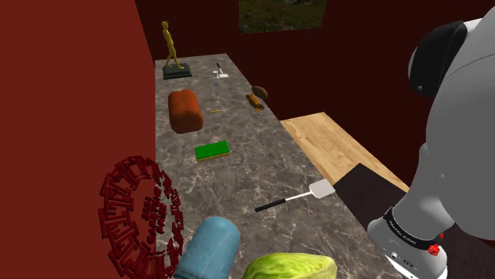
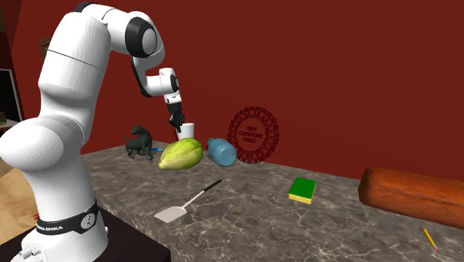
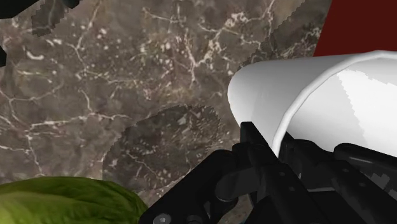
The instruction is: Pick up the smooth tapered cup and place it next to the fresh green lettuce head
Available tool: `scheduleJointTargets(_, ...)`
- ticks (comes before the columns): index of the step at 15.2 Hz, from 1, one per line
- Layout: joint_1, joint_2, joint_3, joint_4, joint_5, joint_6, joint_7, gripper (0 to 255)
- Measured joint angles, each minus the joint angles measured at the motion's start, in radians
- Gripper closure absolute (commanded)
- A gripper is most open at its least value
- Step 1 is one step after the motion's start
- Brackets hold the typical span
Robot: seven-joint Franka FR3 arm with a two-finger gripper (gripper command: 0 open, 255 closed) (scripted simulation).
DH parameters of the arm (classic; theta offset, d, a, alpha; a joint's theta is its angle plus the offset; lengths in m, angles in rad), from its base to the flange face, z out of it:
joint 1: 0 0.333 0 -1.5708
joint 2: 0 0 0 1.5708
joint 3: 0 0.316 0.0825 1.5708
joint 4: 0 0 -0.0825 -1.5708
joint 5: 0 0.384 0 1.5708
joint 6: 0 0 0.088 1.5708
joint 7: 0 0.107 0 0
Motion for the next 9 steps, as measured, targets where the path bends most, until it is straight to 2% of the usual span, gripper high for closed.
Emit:
scheduleJointTargets(6,0.0,0.0,0.0,0.0,0.0,0.0,0.0,0)
scheduleJointTargets(9,-0.027,-0.042,0.038,0.028,0.052,-0.048,-0.032,0)
